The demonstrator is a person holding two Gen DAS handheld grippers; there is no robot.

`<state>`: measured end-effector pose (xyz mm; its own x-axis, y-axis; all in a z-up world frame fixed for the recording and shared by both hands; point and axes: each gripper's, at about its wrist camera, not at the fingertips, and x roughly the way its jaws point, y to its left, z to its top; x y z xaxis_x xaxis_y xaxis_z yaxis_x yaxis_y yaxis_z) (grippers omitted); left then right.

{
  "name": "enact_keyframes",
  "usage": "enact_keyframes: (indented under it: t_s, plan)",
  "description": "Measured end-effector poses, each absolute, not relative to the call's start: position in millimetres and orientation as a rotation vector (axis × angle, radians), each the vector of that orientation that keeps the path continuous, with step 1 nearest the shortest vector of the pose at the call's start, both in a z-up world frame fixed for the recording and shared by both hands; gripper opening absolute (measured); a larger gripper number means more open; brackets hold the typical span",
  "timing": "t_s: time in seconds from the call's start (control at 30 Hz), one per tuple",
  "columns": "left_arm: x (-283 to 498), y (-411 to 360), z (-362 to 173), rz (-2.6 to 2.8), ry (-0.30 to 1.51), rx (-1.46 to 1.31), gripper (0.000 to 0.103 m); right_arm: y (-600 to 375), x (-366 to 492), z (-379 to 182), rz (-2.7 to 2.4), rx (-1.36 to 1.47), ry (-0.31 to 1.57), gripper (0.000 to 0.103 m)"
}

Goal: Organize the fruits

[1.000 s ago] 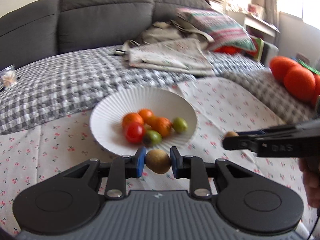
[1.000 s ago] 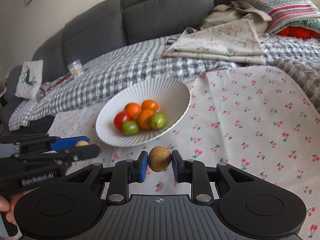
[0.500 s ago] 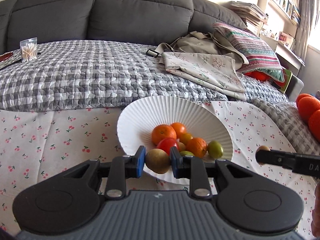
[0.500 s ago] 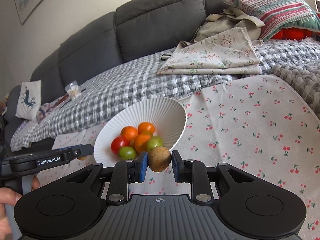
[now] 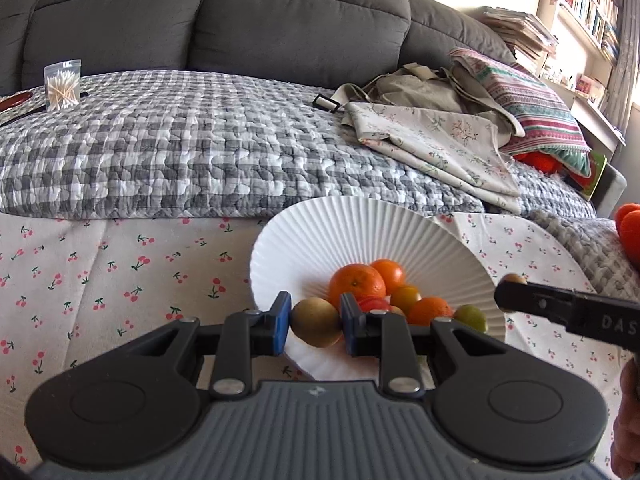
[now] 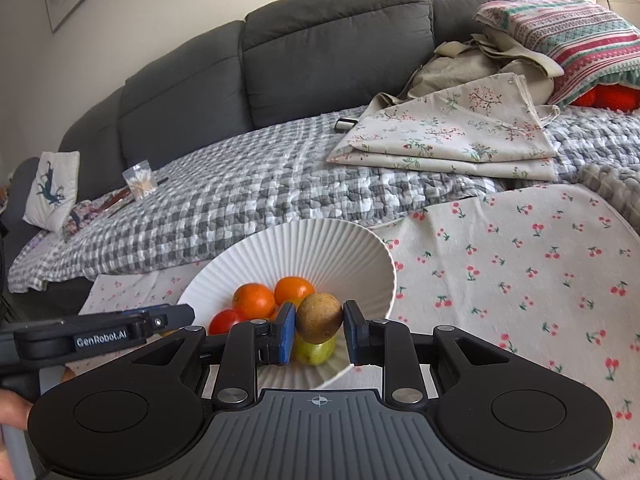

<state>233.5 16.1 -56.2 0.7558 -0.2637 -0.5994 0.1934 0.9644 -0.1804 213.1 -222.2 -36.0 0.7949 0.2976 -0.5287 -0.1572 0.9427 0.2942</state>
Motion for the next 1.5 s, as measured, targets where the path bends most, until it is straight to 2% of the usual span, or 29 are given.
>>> enact_keyframes:
  t_s: [0.23, 0.3, 0.47, 0.8, 1.07, 1.5]
  plan:
    - [236, 15, -63, -0.251, 0.677, -0.098, 0.025, -221, 230, -51, 0.223, 0.249, 0.627, 0.025]
    - [235, 15, -63, -0.255, 0.674, -0.097, 0.029, -222, 231, -54, 0.221, 0.262, 0.631, 0.027]
    - [229, 16, -55, -0.241, 0.649, -0.101, 0.05, -224, 227, -49, 0.218, 0.296, 0.619, 0.029]
    - [215, 17, -35, -0.193, 0.639, -0.111, 0.053, -229, 209, -23, 0.219, 0.333, 0.59, 0.033]
    - [182, 6, -17, -0.145, 0.648, -0.094, 0.069, -230, 182, 3, 0.253, 0.355, 0.552, 0.045]
    - [129, -8, -8, -0.125, 0.66, -0.079, 0.084, -237, 126, 11, 0.268, 0.333, 0.592, 0.062]
